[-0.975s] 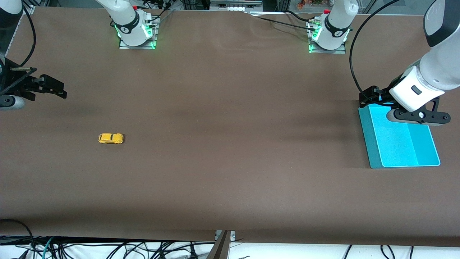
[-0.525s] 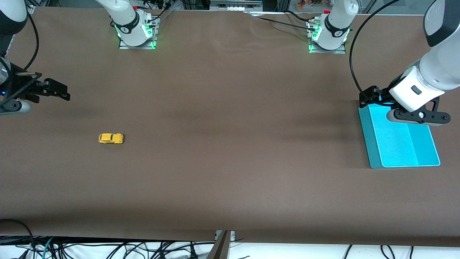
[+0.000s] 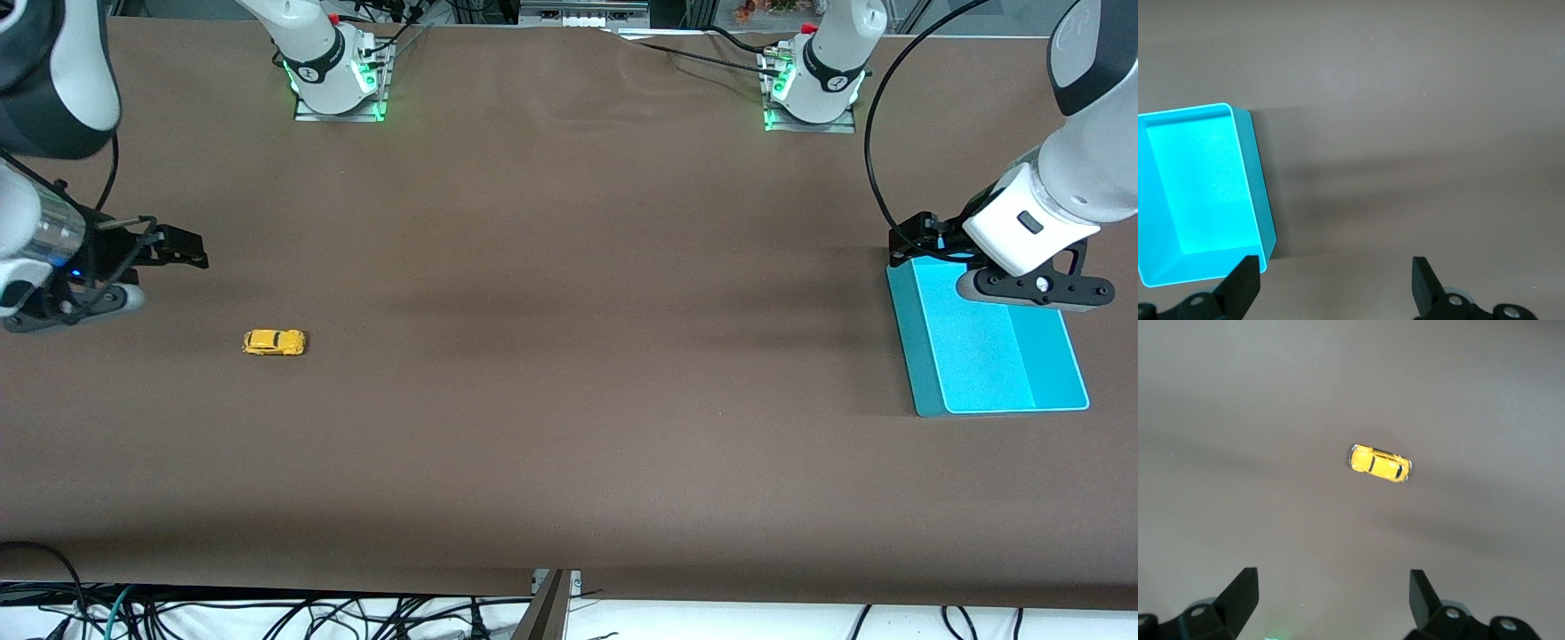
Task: Wind and store yellow beetle car
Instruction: 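Reach the open right gripper down to the yellow beetle car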
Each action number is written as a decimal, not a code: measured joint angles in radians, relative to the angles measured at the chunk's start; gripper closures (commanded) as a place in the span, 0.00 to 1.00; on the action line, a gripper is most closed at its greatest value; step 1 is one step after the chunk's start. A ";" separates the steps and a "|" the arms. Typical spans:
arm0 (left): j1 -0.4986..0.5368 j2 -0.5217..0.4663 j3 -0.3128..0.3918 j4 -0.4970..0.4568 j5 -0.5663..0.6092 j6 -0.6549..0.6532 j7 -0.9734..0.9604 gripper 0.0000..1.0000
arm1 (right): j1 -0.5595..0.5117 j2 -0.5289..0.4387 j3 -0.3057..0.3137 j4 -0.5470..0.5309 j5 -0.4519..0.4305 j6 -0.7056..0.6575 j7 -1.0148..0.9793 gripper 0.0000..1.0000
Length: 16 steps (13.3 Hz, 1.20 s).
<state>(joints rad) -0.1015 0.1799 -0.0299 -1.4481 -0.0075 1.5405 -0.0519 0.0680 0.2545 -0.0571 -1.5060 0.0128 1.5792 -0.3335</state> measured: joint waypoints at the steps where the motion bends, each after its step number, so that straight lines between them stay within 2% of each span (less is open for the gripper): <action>1: 0.000 0.000 0.000 0.000 0.000 0.000 0.000 0.00 | -0.001 0.020 0.000 0.000 0.000 0.011 -0.072 0.00; 4: 0.000 0.000 0.000 0.000 0.000 0.000 0.000 0.00 | -0.005 0.067 -0.006 -0.018 -0.004 0.077 -0.261 0.00; 10: 0.000 0.000 0.000 0.000 0.000 0.000 0.000 0.00 | -0.006 0.100 -0.008 -0.099 -0.019 0.183 -0.588 0.00; 16: 0.000 0.000 0.000 0.000 0.000 0.000 0.000 0.00 | -0.039 0.158 -0.014 -0.263 -0.021 0.450 -0.965 0.00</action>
<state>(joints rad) -0.1015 0.1799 -0.0299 -1.4479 -0.0075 1.5404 -0.0519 0.0285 0.4130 -0.0712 -1.7690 -0.0078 2.0290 -1.2988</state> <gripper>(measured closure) 0.000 0.000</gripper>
